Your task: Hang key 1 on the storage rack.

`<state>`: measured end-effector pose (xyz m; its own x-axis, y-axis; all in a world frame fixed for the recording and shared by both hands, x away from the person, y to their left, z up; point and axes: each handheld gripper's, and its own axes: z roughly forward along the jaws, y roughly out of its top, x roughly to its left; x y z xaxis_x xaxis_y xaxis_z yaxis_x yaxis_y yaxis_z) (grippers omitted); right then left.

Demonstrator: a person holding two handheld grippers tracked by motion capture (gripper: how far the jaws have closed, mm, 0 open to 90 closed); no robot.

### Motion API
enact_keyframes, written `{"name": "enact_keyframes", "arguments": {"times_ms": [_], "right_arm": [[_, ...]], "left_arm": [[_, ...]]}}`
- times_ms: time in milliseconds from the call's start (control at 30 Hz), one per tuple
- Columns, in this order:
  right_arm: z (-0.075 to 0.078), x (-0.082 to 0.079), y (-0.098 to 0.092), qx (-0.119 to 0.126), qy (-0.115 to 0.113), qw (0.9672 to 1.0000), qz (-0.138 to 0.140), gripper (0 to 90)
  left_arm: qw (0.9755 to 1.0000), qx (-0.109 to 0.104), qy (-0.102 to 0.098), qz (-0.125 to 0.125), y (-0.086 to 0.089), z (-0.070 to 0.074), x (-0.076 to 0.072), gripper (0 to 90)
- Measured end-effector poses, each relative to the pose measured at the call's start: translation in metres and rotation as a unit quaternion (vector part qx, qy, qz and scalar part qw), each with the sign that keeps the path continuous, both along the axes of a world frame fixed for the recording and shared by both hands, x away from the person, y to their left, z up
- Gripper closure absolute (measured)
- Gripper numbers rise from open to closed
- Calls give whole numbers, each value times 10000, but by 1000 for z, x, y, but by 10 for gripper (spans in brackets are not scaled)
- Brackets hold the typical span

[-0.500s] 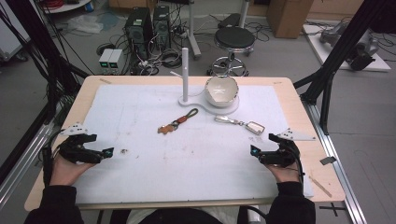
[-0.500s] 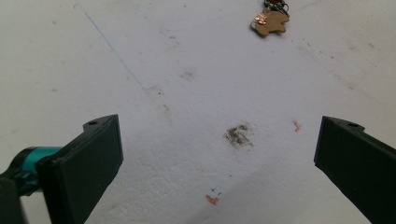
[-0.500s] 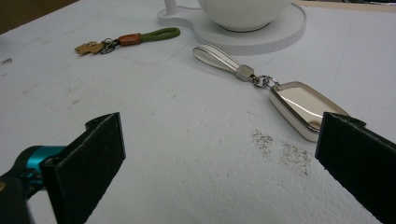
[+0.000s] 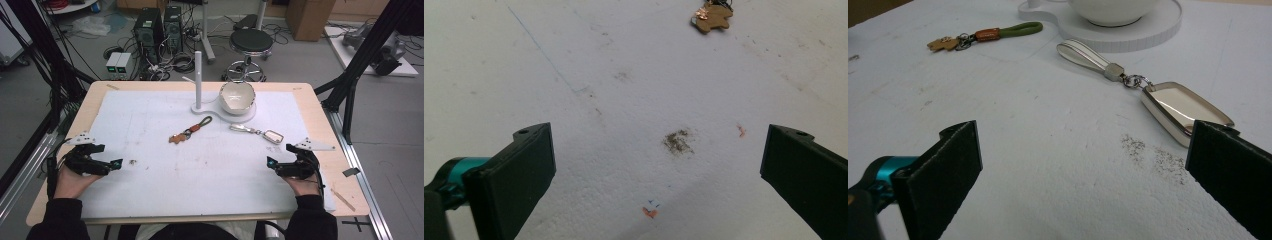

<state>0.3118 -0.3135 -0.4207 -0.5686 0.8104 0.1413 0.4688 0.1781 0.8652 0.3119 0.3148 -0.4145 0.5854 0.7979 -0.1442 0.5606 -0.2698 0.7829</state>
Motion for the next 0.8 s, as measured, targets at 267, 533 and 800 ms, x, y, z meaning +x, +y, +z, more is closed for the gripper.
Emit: {"name": "enact_keyframes", "arguments": {"times_ms": [267, 533, 800], "right_arm": [[-1, 1, 3, -84, 34, 10000, -26, 6], [-3, 3, 6, -230, 77, 9997, -10, 6], [-4, 3, 7, -250, 89, 9996, -8, 6]], "left_arm": [[10000, 85, 35, -22, -4, 0, 2, 17], [9995, 253, 77, -175, -12, 3, 10, 17], [9990, 279, 30, -335, -22, 12, 20, 17]]}}
